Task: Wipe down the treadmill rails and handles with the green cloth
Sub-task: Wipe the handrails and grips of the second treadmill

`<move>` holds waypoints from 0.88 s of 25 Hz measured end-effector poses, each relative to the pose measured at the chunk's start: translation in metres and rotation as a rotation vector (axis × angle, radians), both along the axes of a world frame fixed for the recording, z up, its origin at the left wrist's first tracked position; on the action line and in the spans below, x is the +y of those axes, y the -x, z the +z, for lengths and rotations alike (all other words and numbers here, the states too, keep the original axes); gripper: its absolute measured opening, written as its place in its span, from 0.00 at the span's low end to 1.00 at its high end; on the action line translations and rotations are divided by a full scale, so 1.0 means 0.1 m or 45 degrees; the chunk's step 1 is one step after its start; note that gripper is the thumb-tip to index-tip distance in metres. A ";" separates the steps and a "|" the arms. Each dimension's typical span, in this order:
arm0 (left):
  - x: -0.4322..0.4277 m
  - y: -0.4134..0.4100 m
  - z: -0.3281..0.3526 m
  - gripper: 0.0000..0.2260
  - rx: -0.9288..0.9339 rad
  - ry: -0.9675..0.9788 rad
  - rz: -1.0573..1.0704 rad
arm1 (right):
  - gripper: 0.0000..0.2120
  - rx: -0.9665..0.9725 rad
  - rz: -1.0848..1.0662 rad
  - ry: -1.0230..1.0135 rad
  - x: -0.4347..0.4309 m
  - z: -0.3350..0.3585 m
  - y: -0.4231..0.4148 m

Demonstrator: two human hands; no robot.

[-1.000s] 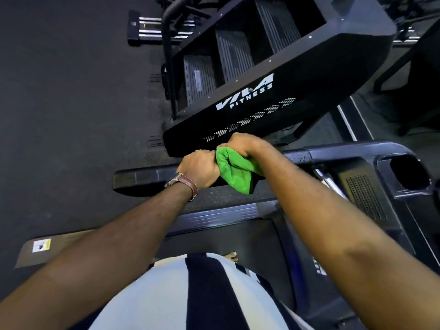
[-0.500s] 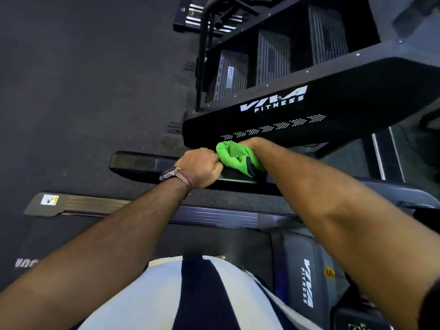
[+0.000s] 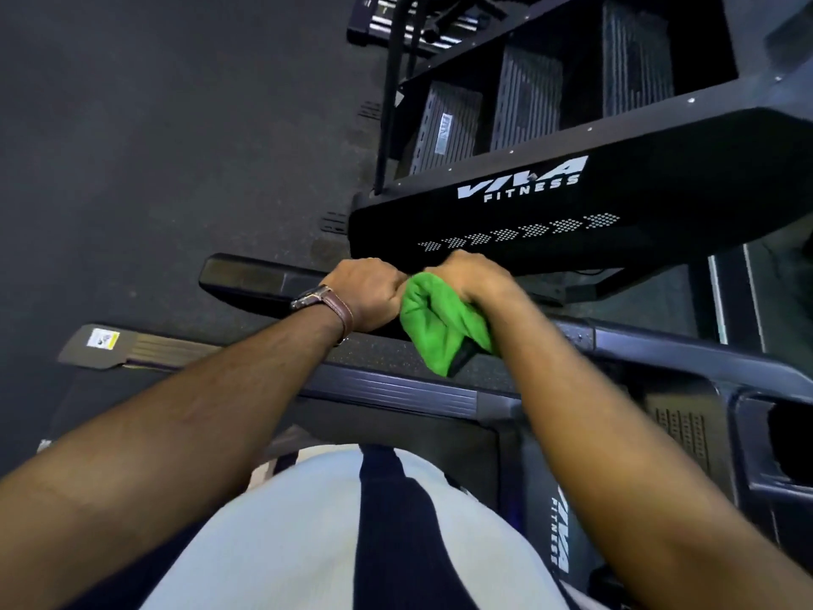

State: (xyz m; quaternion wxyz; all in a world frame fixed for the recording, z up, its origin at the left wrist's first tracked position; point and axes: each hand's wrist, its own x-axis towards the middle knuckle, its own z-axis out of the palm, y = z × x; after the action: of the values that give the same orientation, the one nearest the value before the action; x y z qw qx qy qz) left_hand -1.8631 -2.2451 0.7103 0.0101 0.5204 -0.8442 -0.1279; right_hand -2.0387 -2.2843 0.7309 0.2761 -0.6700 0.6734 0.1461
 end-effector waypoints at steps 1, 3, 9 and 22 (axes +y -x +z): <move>0.00 -0.01 0.02 0.18 0.009 -0.031 0.000 | 0.27 0.036 -0.062 0.058 0.04 0.01 -0.10; 0.01 -0.01 0.05 0.19 0.005 -0.077 0.008 | 0.22 0.013 -0.029 0.345 0.29 0.07 -0.16; 0.04 0.04 0.07 0.17 -0.087 -0.092 0.040 | 0.20 -0.159 0.152 1.238 1.51 -0.74 0.25; -0.07 0.30 0.04 0.23 0.012 -0.173 -0.065 | 0.34 -1.257 -1.939 1.186 1.11 -0.66 -1.06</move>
State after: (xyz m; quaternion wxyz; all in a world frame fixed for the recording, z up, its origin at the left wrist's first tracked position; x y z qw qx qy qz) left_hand -1.8928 -2.2521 0.7138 -0.0246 0.4975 -0.8466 -0.1876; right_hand -1.9326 -2.1736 0.6648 0.2545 -0.0900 0.7217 -0.6374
